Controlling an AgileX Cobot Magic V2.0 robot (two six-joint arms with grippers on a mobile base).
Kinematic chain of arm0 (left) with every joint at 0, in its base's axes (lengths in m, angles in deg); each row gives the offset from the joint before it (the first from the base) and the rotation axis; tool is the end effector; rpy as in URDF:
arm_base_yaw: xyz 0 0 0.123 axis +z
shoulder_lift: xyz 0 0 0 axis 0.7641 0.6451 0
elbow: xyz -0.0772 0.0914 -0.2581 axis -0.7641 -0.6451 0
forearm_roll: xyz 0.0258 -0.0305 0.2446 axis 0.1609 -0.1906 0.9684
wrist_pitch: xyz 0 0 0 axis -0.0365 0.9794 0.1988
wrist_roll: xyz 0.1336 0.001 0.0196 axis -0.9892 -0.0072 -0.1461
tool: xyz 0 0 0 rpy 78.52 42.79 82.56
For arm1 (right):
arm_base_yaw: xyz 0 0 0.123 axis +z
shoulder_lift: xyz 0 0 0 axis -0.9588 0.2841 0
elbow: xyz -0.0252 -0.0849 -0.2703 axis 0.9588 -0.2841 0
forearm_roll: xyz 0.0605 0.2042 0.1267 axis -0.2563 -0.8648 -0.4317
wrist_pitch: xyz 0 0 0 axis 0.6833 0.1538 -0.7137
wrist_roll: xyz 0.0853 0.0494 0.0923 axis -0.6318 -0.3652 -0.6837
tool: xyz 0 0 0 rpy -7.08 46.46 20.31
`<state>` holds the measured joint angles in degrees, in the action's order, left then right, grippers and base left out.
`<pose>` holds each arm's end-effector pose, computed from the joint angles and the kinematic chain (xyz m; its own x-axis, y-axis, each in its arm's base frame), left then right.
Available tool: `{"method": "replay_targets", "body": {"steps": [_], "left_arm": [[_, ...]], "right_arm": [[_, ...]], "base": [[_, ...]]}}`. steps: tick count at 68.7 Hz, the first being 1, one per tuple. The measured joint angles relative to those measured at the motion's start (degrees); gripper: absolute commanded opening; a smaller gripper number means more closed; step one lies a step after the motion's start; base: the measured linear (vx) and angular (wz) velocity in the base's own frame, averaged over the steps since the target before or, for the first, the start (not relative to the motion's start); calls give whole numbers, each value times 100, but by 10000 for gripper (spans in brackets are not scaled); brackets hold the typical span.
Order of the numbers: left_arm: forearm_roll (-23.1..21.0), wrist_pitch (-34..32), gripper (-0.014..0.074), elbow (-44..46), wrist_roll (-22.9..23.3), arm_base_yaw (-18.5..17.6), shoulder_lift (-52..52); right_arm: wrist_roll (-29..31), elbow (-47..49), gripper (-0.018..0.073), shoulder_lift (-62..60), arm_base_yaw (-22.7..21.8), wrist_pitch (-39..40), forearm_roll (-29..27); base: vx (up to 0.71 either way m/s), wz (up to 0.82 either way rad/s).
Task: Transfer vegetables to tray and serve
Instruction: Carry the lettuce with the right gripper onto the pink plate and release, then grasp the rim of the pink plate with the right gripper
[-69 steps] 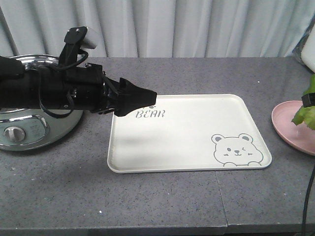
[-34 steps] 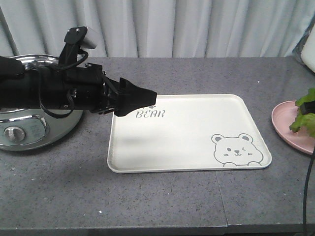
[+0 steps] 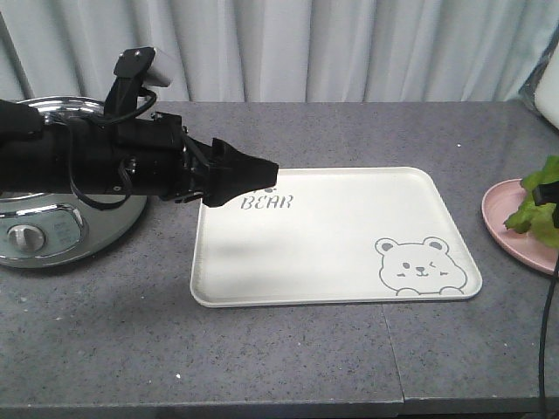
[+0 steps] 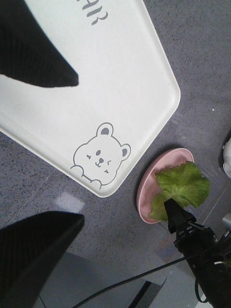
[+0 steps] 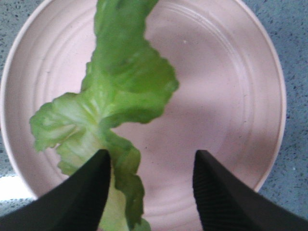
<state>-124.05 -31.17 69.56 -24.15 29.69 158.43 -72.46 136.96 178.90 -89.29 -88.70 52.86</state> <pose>0.3028 -0.2012 0.3205 -0.5420 0.1063 -0.8336 0.7259 0.5590 -0.4007 0.3673 -0.1049 0.2238 -0.9157 0.0336 -0.4005 0.0783 0.9923 -0.0958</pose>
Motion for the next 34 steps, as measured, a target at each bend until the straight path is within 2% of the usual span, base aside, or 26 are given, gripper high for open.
{"method": "replay_targets", "body": {"steps": [18, 34], "left_arm": [[0, 0, 524, 0, 0, 0, 0], [0, 0, 524, 0, 0, 0, 0]], "right_arm": [[-469, 0, 454, -7, -3, 54, 544], [-583, 0, 452, -188, -6, 54, 627]], "base": [[0, 0], [0, 0]]}}
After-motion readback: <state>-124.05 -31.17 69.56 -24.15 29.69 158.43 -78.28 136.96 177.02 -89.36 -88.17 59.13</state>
